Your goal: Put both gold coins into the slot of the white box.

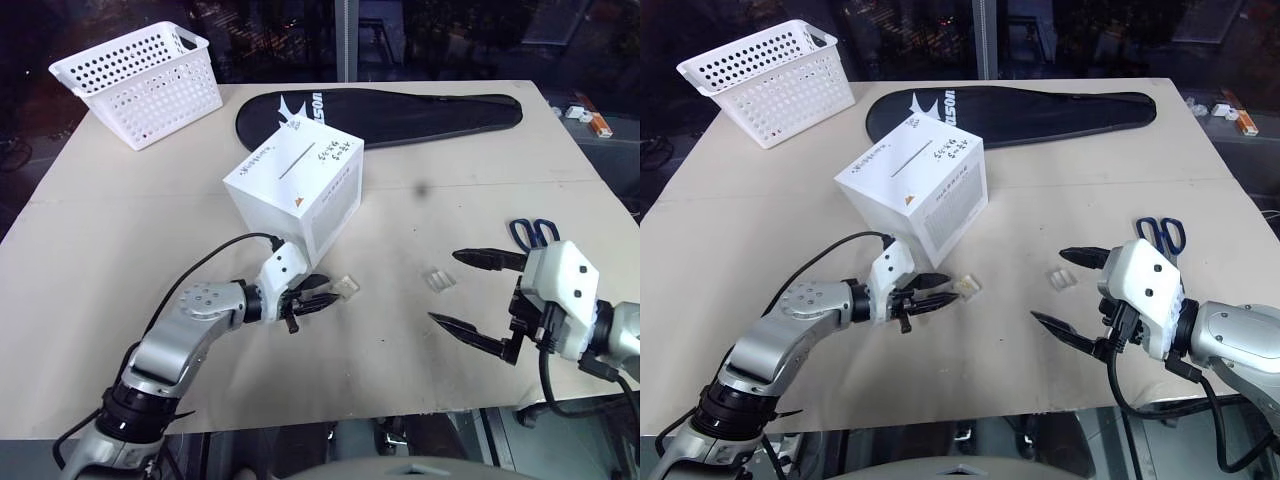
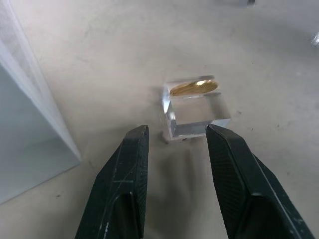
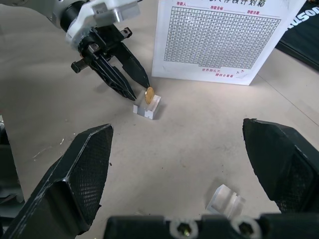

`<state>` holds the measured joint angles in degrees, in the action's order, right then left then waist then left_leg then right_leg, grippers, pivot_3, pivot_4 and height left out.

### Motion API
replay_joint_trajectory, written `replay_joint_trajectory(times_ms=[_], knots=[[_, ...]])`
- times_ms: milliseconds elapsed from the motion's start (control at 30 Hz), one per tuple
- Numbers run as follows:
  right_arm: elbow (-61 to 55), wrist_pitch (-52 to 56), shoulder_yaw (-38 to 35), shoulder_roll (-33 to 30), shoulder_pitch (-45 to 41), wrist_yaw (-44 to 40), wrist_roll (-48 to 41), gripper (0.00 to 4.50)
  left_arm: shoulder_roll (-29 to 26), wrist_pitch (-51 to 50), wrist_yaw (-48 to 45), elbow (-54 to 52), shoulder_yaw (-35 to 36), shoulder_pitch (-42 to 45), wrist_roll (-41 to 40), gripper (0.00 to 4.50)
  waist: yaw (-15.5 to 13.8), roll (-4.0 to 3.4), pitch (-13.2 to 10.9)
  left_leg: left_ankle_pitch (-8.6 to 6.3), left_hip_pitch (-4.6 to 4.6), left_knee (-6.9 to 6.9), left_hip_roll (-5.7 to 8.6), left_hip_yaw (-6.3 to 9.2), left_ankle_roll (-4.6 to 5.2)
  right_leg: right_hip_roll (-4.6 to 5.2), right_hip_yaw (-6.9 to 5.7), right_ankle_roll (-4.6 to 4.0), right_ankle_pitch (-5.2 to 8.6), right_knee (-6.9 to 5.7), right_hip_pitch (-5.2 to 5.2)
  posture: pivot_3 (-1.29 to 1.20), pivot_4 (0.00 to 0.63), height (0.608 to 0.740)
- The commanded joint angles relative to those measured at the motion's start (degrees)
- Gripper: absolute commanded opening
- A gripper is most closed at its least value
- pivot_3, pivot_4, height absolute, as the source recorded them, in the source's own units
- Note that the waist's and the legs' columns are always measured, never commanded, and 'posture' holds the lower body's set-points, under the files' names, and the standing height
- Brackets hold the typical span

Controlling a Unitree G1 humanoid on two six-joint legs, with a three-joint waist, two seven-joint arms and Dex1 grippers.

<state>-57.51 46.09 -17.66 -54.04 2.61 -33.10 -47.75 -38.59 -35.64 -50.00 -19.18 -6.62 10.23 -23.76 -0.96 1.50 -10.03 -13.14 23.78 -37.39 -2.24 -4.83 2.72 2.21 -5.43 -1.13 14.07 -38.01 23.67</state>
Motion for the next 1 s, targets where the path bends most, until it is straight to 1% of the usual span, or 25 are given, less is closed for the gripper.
replay_joint_trajectory(times_ms=[33,100,267,600,833,933,1000], knots=[[-1.53,-0.95,-0.61,-0.45,0.04,0.38,-0.17,4.50,-1.36,-1.46,-3.33,-2.25,2.78,0.32,-4.40,1.83,0.01,0.00,0.00,0.00,0.00,0.00,0.00,0.00,0.00,0.00,0.00,0.00,0.00,0.00,0.00,0.00,0.150,0.738],[-1.46,-1.02,-0.57,-0.43,0.03,0.33,-0.12,4.50,-2.09,-1.08,-4.44,-1.72,2.80,1.06,-4.42,1.83,-0.01,0.00,0.00,0.00,0.00,0.00,0.00,-0.01,0.00,0.00,0.00,0.00,0.00,0.00,0.00,0.00,0.150,0.738],[-1.54,-1.16,-0.80,-0.41,0.31,0.31,-0.03,4.50,-1.80,3.13,-5.04,1.53,0.46,5.15,-0.59,1.83,-0.23,0.01,0.00,0.00,0.01,-0.03,0.01,0.00,0.00,0.00,-0.01,0.00,0.00,-0.01,-0.01,0.00,0.150,0.738],[-2.48,-1.43,-2.32,-0.56,1.65,0.79,-1.35,4.50,-0.96,8.53,-7.55,3.35,-3.14,6.85,3.27,1.83,-0.02,0.01,0.00,0.01,0.01,-0.02,0.00,-0.03,-0.02,-0.02,0.02,0.00,0.00,-0.01,0.00,0.00,0.150,0.738],[-2.47,-5.55,-6.50,0.07,3.57,-2.49,-5.30,4.50,-0.79,10.97,-9.25,5.20,-3.28,7.44,4.71,1.83,-0.02,0.01,0.00,0.01,0.01,-0.03,0.01,-0.03,0.00,-0.02,0.02,0.00,0.00,0.00,-0.01,0.00,0.150,0.738],[-2.17,-7.16,-7.92,0.00,4.21,-4.02,-5.59,4.50,-0.69,11.56,-9.72,6.18,-3.27,7.77,5.03,1.83,-0.04,0.01,0.01,0.01,0.00,-0.03,0.01,-0.02,0.00,-0.03,0.01,0.00,0.00,-0.01,-0.01,0.00,0.150,0.738],[-0.42,-8.45,-8.53,-0.87,4.67,-7.07,-4.64,4.50,-0.72,13.09,-10.95,7.26,-4.25,8.37,5.75,1.83,-0.04,0.01,0.01,0.01,0.00,-0.03,0.00,-0.01,0.00,-0.04,0.01,0.00,0.00,-0.01,-0.01,0.00,0.150,0.738]])
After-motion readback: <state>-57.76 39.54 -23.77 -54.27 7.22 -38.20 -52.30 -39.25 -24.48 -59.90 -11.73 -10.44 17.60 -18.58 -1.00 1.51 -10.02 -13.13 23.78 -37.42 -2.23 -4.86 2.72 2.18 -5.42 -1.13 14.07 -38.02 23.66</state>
